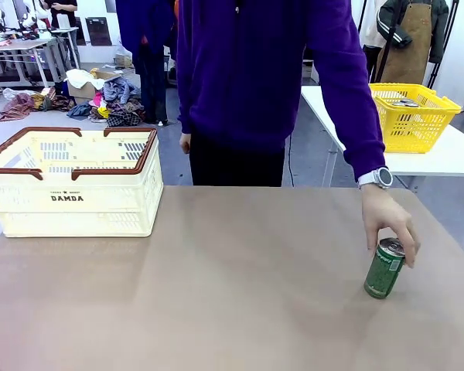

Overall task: Place the drinks into the Shopping basket.
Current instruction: Pick up one drink and place it into the Shopping basket.

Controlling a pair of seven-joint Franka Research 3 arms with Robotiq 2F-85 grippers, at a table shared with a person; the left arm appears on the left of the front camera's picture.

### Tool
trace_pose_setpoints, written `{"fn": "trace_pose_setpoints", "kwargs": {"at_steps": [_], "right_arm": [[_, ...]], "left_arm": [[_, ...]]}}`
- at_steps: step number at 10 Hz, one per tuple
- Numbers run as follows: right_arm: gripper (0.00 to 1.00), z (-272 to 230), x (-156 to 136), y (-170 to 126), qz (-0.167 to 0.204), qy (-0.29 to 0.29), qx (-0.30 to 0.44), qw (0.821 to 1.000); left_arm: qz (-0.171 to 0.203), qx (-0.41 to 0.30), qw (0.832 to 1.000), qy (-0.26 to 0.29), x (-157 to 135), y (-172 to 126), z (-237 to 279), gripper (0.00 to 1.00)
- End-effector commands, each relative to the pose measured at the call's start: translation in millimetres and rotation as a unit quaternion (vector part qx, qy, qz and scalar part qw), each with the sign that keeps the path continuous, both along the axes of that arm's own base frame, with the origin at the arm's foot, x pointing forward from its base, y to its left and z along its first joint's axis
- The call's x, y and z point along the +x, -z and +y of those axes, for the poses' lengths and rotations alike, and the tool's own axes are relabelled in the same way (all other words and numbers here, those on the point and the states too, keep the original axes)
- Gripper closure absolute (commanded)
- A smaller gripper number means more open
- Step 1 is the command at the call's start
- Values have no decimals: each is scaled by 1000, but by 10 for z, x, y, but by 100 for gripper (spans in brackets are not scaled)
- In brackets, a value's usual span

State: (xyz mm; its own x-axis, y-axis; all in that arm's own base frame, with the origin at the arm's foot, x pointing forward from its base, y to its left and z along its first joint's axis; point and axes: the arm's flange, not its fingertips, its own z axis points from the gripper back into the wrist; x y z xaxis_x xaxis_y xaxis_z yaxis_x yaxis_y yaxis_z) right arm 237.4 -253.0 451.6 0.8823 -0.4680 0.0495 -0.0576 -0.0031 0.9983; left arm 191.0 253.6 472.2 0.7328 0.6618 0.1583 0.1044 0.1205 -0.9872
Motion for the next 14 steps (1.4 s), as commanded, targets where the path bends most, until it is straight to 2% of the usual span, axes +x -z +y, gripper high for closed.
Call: {"fn": "trace_pose_setpoints", "kwargs": {"at_steps": [1, 8, 10, 11, 12, 14], "right_arm": [[0, -9, -25, 4, -8, -5, -2, 1000], [0, 0, 0, 0, 0, 0, 0, 1000], [0, 592, 269, -320, -10, -91, -136, 987], [0, 978, 433, -440, -1, -140, -201, 969], [0, 1392, 562, -507, 17, -177, -278, 944], [0, 2267, 701, -534, 9, -222, -455, 862]], "left_arm": [[-7, -9, 1000, 0, -5, -39, -2, 0], [-7, -9, 1000, 0, -5, -39, -2, 0], [-7, -9, 1000, 0, -5, -39, -2, 0], [-7, -9, 1000, 0, -5, -39, -2, 0], [-7, -9, 1000, 0, -5, -39, -2, 0], [-7, -9, 1000, 0, -5, -39, -2, 0]]}}
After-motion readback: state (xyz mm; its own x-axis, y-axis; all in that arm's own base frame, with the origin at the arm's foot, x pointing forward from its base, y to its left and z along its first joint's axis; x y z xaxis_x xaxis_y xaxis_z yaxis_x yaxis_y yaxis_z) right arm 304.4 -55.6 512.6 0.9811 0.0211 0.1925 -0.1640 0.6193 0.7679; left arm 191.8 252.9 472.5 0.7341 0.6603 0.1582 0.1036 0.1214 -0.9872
